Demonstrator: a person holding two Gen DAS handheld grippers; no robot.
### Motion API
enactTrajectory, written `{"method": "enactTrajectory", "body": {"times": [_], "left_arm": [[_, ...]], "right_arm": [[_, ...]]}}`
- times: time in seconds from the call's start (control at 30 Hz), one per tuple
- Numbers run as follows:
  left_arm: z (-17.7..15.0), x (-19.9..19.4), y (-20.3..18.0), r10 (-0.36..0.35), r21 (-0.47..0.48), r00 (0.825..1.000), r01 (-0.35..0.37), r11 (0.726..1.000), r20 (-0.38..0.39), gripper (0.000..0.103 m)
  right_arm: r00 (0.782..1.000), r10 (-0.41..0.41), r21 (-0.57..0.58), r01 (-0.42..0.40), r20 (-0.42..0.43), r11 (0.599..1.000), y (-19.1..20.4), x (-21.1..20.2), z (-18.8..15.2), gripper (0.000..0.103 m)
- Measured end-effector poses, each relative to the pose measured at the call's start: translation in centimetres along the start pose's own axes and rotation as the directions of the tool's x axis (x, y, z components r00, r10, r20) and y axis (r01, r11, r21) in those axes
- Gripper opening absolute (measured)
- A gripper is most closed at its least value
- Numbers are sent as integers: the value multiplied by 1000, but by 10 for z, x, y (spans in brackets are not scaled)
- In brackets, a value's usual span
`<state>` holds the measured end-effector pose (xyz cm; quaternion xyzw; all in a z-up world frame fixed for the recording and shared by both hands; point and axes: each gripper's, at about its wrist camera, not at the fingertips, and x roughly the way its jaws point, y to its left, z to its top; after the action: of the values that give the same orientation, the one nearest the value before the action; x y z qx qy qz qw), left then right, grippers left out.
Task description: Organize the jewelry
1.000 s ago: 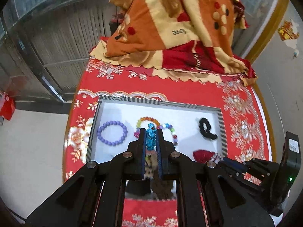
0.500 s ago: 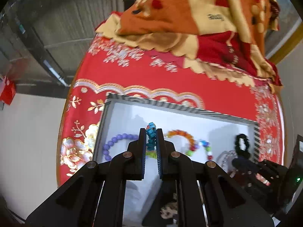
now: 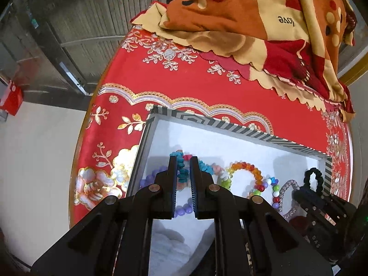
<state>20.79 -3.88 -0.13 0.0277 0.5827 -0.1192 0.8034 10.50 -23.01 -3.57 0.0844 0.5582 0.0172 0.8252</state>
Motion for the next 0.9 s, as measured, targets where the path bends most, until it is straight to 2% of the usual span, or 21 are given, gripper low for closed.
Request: {"method": "enactTrajectory", "body": {"times": [0.1,0.13,0.23,0.47,0.63,0.9], "left_arm": [[-5,-4,1,3,-7,1000,-3,1000,9,32],[-7,-7,1,-4,-12,1000,4,1000,19,39],[-14,-13,-2,-1,-4,999,1,1000,32,40],[-32,-30,-8,21,9,997,-22,1000,78,40],[-46,-44,-10,34,3,993,-35,999,112,40],[-67,-62,-14,50,8,989,-51,999,137,40]], "right_arm": [[1000,24,9,-24,19,1000,1,-8,-5,9],[999,27,12,-27,25,1000,2,-11,-6,14],[999,34,22,-34,30,999,2,-16,-8,39],[994,74,65,-79,83,995,4,-42,-20,39],[989,68,55,-76,129,996,14,-64,-29,40],[984,94,93,-109,149,990,24,-80,-45,40]]}}
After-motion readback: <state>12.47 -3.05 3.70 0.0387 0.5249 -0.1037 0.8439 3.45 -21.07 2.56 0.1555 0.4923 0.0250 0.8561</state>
